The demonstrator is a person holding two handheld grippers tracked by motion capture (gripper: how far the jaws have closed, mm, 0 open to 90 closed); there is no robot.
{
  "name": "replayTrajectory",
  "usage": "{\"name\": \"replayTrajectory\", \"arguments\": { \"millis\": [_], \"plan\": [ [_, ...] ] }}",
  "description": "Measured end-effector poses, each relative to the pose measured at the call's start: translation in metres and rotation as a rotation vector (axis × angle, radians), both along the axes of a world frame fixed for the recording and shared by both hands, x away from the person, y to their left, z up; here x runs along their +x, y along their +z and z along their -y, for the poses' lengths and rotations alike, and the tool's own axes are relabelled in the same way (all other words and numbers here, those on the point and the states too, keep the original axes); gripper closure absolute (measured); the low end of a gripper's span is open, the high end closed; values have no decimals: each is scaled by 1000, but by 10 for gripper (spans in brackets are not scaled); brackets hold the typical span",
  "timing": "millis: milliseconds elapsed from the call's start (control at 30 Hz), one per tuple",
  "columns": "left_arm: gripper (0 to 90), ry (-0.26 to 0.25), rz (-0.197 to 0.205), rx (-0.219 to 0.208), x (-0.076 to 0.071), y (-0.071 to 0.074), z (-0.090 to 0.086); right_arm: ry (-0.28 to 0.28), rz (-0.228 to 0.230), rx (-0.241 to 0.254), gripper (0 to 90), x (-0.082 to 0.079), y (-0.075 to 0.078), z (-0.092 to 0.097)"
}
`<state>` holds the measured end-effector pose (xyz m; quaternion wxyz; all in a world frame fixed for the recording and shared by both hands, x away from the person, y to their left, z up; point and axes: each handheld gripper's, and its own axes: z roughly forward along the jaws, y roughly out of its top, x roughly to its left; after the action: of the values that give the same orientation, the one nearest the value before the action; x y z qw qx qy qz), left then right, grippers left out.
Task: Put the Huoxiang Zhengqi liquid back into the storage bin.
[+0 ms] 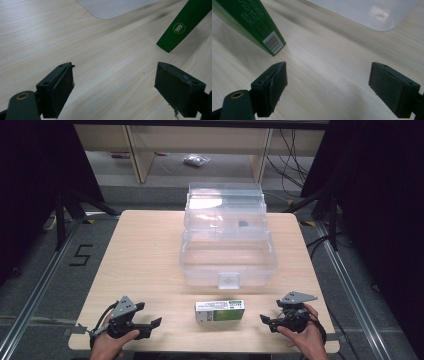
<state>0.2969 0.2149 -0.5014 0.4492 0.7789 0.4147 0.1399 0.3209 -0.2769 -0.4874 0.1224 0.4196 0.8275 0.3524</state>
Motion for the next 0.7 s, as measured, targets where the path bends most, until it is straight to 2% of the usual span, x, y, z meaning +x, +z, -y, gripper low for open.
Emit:
{"name": "replayTrajectory", "arguments": {
  "millis": [67,133,233,267,300,333,367,400,433,500,533,600,633,667,700],
  "plan": [
    [149,0,0,-1,0,0,0,20,21,-14,164,2,1,1],
    [149,0,1,0,0,0,0,10,7,-10,164,0,2,-1],
    [149,4,3,-4,0,0,0,19,12,-16,162,0,2,-1],
    [149,4,5,-8,0,0,0,0,-17,-2,162,-2,3,-4],
    [149,3,5,-7,0,0,0,0,-17,-2,162,-2,3,-4],
    [149,2,5,-4,0,0,0,16,3,-19,162,0,2,-2],
    [149,2,3,-3,0,0,0,13,-3,-19,162,-1,4,-3],
    [149,2,3,-4,0,0,0,14,16,-11,162,-1,2,-4],
    [149,2,5,-3,0,0,0,22,6,-27,162,-1,5,-4],
    [149,3,5,-7,0,0,0,26,9,-27,162,-1,5,-4],
    [149,3,5,-2,0,0,0,37,27,-31,162,0,5,-4],
    [149,5,6,-7,0,0,0,47,35,-43,163,0,7,-4],
    [149,6,6,-7,0,0,0,38,9,-42,162,0,10,-6],
    [149,6,6,-7,0,0,0,57,33,-51,162,1,10,-6],
    [149,6,7,-7,0,0,0,57,33,-51,162,1,10,-6]
  ]
}}
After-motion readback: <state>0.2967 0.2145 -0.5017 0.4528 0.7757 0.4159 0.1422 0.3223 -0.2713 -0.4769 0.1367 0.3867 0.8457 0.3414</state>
